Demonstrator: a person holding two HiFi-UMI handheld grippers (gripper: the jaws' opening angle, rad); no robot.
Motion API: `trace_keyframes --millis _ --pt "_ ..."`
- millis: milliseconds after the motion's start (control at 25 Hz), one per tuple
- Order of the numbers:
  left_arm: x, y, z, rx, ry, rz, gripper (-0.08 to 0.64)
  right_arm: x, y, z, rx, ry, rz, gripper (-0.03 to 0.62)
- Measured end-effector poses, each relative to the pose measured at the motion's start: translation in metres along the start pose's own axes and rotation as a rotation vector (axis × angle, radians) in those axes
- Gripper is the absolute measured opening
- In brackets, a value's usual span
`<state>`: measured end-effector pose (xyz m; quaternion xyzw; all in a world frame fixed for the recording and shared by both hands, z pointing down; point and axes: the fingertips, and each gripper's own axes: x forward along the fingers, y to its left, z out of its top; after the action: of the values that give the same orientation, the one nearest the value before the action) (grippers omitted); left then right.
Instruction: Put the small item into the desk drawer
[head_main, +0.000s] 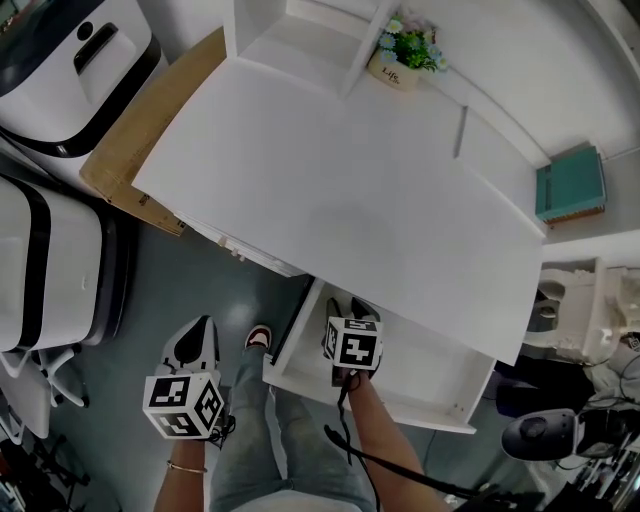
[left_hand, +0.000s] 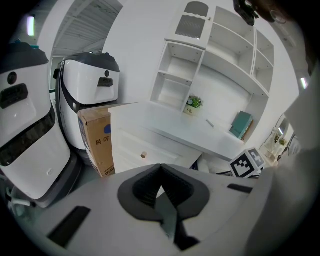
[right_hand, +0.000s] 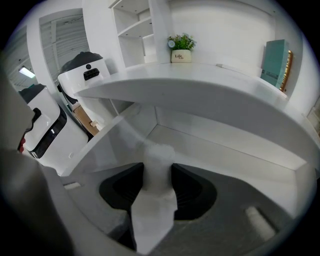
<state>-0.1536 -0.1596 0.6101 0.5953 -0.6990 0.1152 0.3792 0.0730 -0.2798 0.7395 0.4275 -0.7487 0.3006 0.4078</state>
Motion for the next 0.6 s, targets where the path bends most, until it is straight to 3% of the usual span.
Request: trace_keyframes --millis 600 --pt "0.0050 -0.0067 -0.0075 0.019 0.027 -0.023 -0.002 0.0031 0.0011 0.0020 0.013 -0.016 0.035 0.176"
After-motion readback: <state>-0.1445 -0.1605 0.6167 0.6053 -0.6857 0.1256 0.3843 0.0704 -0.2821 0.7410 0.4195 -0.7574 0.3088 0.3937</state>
